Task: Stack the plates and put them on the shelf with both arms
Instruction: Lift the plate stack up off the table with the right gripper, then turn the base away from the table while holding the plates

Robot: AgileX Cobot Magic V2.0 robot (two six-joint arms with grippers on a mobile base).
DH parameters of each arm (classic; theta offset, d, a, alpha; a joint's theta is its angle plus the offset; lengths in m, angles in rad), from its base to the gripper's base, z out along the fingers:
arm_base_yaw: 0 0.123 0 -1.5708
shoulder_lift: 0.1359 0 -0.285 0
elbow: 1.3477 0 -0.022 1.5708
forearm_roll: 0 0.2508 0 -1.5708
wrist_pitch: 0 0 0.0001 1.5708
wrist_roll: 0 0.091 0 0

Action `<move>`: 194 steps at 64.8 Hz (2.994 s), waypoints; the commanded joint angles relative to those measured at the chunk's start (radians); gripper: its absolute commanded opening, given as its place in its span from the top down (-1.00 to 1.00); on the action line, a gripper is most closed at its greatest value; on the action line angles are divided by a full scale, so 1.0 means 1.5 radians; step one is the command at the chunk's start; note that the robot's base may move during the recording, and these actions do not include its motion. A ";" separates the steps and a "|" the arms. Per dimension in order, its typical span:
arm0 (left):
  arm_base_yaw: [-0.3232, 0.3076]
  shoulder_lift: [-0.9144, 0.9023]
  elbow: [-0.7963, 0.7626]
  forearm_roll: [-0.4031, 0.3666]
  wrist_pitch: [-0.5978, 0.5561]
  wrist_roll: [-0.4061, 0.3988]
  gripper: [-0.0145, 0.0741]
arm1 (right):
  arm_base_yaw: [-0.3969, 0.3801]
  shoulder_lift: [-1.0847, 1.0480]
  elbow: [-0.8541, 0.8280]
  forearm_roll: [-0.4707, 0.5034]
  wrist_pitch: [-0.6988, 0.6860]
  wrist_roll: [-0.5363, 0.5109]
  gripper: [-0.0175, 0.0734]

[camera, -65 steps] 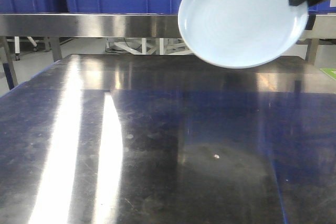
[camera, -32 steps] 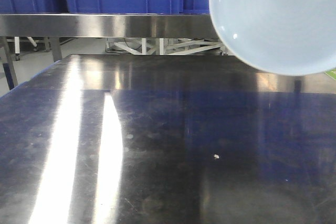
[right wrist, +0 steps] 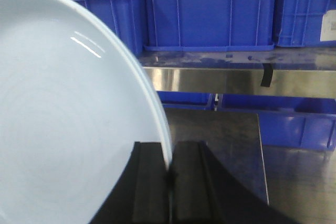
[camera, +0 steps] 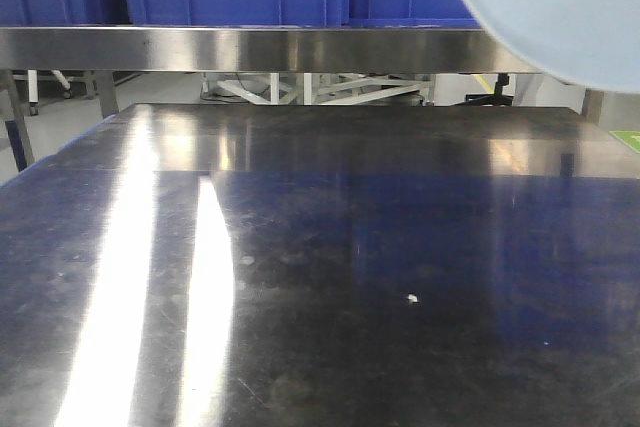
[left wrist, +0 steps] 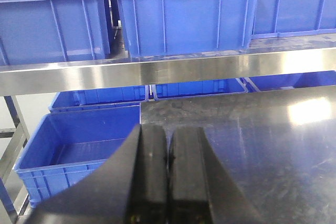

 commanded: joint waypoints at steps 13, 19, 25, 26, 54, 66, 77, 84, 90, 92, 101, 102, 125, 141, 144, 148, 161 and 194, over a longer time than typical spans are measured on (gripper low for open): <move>0.000 -0.001 -0.019 -0.002 -0.052 0.000 0.49 | -0.001 -0.001 -0.019 -0.002 -0.062 -0.001 0.49; 0.000 -0.001 -0.019 -0.002 -0.052 0.000 0.49 | -0.001 -0.001 -0.019 -0.002 -0.062 -0.001 0.49; 0.000 -0.001 -0.019 -0.002 -0.052 0.000 0.49 | -0.001 -0.001 -0.019 -0.002 -0.062 -0.001 0.49; 0.000 -0.001 -0.019 -0.002 -0.052 0.000 0.49 | -0.001 -0.001 -0.019 -0.002 -0.062 -0.001 0.49; 0.000 -0.001 -0.019 -0.002 -0.052 0.000 0.49 | -0.001 -0.001 -0.019 -0.002 -0.062 -0.001 0.49; 0.000 -0.001 -0.019 -0.002 -0.052 0.000 0.49 | -0.001 -0.001 -0.019 -0.002 -0.062 -0.001 0.49; 0.000 -0.001 -0.019 -0.002 -0.052 0.000 0.49 | -0.001 -0.001 -0.019 -0.002 -0.062 -0.001 0.49; 0.000 -0.001 -0.019 -0.002 -0.052 0.000 0.49 | -0.001 -0.001 -0.019 -0.002 -0.062 -0.001 0.49; 0.000 -0.001 -0.019 -0.002 -0.052 0.000 0.49 | -0.001 -0.001 -0.019 -0.002 -0.062 -0.001 0.49; 0.000 -0.001 -0.019 -0.002 -0.052 0.000 0.49 | -0.001 -0.001 -0.019 -0.002 -0.062 -0.001 0.49; 0.000 -0.001 -0.019 -0.002 -0.052 0.000 0.49 | -0.001 -0.001 -0.019 -0.002 -0.062 -0.001 0.49; 0.000 -0.001 -0.019 -0.002 -0.052 0.000 0.49 | -0.001 -0.001 -0.019 -0.002 -0.062 -0.001 0.49; 0.000 -0.001 -0.019 -0.002 -0.052 0.000 0.49 | -0.001 -0.001 -0.019 -0.002 -0.062 -0.001 0.49; 0.000 -0.001 -0.019 -0.002 -0.052 0.000 0.49 | -0.001 -0.001 -0.019 -0.002 -0.062 -0.001 0.49; 0.000 -0.001 -0.019 -0.002 -0.052 0.000 0.49 | -0.001 -0.001 -0.019 -0.002 -0.060 -0.001 0.49; 0.000 -0.001 -0.019 -0.002 -0.052 0.000 0.49 | -0.001 -0.001 -0.019 -0.002 -0.060 -0.001 0.49; 0.000 -0.001 -0.019 -0.002 -0.052 0.000 0.49 | -0.001 -0.001 -0.019 -0.002 -0.060 -0.001 0.49; 0.000 -0.001 -0.019 -0.002 -0.052 0.000 0.49 | -0.001 -0.001 -0.019 -0.002 -0.060 -0.001 0.49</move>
